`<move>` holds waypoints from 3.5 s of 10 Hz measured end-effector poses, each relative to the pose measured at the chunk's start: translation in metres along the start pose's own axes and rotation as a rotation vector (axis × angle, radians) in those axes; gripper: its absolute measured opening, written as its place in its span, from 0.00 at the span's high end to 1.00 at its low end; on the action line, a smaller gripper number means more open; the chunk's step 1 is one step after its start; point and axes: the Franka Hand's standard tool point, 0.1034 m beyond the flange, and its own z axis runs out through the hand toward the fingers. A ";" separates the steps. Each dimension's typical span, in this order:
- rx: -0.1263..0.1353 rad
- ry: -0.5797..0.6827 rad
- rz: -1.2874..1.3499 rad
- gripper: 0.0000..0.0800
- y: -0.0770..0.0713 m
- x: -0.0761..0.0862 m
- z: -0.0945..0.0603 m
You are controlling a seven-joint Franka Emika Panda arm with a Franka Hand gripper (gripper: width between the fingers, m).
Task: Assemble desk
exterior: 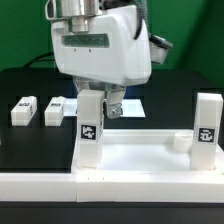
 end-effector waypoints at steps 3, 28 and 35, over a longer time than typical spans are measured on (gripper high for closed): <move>-0.002 0.001 -0.174 0.19 0.001 0.001 0.001; -0.041 0.006 -0.236 0.19 0.003 0.019 -0.001; -0.096 0.006 -0.989 0.19 -0.004 0.023 -0.007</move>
Offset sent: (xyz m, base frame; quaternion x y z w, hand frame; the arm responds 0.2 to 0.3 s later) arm 0.0000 0.0000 0.0000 0.0000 0.0000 -0.1296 0.9916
